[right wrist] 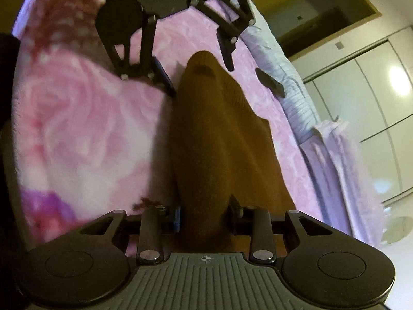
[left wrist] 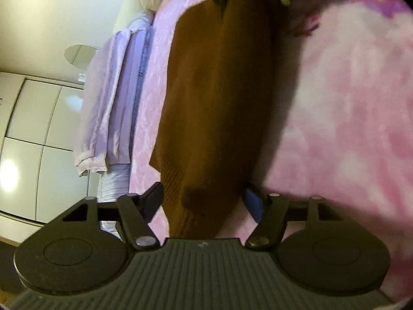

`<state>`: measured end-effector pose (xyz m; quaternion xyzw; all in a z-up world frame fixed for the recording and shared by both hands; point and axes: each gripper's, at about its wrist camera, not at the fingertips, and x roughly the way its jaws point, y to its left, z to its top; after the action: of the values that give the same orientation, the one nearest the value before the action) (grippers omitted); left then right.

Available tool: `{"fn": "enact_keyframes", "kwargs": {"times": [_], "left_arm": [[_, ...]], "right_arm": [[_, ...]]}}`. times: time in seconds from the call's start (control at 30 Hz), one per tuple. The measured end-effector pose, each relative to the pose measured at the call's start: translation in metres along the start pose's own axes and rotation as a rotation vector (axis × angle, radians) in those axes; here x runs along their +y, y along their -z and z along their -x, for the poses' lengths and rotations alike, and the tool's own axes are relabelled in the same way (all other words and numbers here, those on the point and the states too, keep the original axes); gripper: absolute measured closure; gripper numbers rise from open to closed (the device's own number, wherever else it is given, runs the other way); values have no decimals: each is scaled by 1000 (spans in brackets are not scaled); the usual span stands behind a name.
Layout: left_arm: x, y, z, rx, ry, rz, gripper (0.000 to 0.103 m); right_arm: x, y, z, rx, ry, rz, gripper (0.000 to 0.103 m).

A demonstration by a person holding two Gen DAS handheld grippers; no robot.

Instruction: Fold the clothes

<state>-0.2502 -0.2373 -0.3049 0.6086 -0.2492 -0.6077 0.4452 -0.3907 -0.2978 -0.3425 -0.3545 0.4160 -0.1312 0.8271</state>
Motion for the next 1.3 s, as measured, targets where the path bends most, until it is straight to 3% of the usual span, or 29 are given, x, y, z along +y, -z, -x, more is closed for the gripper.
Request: {"fn": "enact_keyframes", "kwargs": {"times": [0.03, 0.13, 0.23, 0.37, 0.53, 0.63, 0.93, 1.3], "left_arm": [[0, -2, -1, 16, 12, -3, 76], [-3, -25, 25, -13, 62, 46, 81], [-16, -59, 61, -40, 125, 132, 81], [-46, -91, 78, 7, 144, 189, 81], [-31, -95, 79, 110, 164, 389, 77], [-21, -97, 75, 149, 183, 450, 77], [-27, -107, 71, 205, 168, 424, 76], [-32, -108, 66, 210, 160, 417, 76]], "right_arm": [[-6, 6, 6, -4, -2, -5, 74], [-19, 31, 34, -4, 13, -15, 75], [-21, 66, 53, 41, 9, -23, 75], [-10, 103, 54, 113, -19, -82, 70], [-16, 114, 78, 81, 1, -278, 64], [-25, 114, 87, 65, -5, -411, 63], [-30, 118, 112, 22, -47, -627, 62], [-37, 117, 112, 27, -48, -658, 61]]}}
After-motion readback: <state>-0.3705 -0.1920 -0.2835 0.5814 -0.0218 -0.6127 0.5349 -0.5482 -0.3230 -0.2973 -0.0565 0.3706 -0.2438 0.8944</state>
